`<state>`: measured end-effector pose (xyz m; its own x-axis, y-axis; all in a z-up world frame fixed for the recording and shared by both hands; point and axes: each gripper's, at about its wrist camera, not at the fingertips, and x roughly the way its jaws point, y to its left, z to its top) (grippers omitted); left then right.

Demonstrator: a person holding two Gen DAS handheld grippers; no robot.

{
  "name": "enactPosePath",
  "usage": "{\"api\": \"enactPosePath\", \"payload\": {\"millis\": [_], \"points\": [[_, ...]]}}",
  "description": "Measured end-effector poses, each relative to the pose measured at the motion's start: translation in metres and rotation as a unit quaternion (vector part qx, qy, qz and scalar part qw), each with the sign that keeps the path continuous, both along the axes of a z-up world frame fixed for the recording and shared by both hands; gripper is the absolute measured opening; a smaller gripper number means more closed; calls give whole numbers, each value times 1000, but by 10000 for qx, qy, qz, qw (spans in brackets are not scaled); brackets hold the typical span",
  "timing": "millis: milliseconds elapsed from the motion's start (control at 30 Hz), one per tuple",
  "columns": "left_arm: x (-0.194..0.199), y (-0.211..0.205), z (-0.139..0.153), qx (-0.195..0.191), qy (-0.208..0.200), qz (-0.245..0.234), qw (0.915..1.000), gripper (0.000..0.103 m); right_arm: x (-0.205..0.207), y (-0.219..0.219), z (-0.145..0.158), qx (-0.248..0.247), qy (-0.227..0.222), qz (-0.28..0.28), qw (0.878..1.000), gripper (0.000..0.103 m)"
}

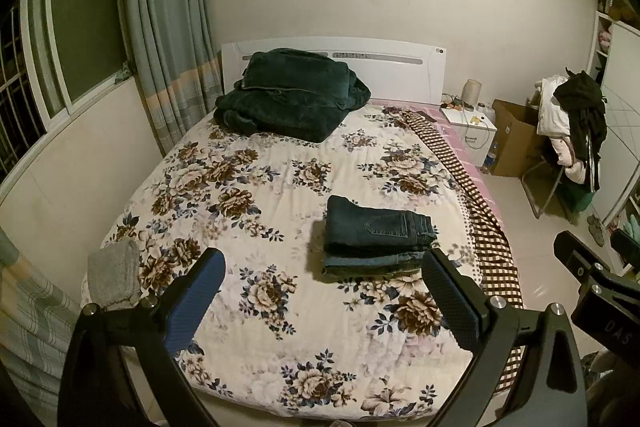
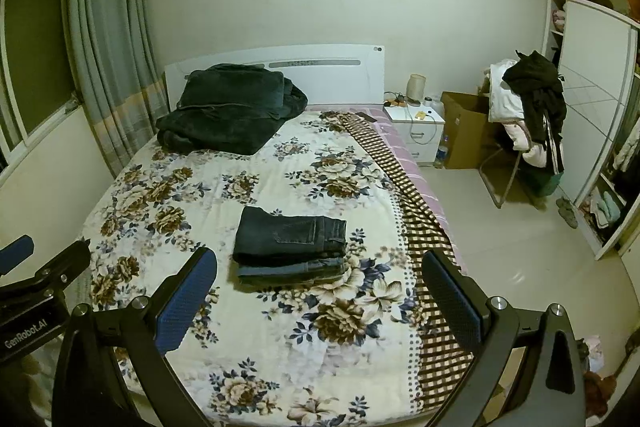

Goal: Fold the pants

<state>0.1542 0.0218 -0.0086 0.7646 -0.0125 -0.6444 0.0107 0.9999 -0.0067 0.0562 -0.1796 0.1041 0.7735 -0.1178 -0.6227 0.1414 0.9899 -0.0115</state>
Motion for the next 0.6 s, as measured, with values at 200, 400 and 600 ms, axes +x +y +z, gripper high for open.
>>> {"api": "enactPosePath", "payload": {"millis": [200,400,600], "points": [[-2,0,1,-16,-6,17,10000,100,0,0,0,5,6,-7,10000,103],[-2,-2,3,-15,0,10,10000,100,0,1,-1,8,1,-1,10000,103],[3,-9,5,-54,145,-65,9999,100,-3,5,-6,4,33,-52,10000,103]]}}
